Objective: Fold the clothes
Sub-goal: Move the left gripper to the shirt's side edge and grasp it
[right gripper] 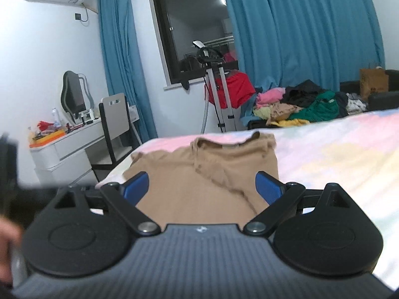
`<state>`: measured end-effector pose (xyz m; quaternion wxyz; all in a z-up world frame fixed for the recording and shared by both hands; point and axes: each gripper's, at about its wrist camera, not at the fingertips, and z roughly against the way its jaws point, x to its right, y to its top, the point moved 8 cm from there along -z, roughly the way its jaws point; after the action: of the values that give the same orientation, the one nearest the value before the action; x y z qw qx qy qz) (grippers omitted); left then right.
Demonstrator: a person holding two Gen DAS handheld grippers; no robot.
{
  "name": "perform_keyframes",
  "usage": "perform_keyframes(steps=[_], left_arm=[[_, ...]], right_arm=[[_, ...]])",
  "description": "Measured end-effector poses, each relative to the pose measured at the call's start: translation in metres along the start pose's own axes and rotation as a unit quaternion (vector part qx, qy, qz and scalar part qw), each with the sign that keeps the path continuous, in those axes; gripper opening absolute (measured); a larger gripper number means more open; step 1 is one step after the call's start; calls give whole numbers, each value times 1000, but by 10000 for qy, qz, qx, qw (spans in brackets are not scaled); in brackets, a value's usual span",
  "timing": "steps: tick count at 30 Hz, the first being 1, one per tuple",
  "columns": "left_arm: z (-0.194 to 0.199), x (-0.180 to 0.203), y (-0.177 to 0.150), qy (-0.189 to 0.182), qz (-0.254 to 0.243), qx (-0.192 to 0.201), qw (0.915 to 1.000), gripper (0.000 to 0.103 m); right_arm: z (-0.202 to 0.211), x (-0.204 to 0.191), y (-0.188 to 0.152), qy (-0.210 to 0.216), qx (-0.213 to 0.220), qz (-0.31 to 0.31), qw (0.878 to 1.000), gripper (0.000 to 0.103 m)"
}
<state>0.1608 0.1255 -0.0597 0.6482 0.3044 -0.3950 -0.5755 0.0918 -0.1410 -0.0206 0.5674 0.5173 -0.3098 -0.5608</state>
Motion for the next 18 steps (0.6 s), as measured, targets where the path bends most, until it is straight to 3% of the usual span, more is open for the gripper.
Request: perform_keyframes(steps=[5,9,13,18], left_arm=[[10,14,-2,221,-396,222,9987,103],[3,22,-15,156,-441,9,9989,102],[-5,47,-37,-370,-371,-525,9972,97],[-7,108,-61,-857,-496,-1040,9896,84]], right_arm=[[27,5,-3,-173,206,146,9995,94],[40,29,20,-443,517,-65,9977,94],[63,76,41,-920,784,-321,9922,94],[97,142,44,-1570,1039,-715,9795,94]])
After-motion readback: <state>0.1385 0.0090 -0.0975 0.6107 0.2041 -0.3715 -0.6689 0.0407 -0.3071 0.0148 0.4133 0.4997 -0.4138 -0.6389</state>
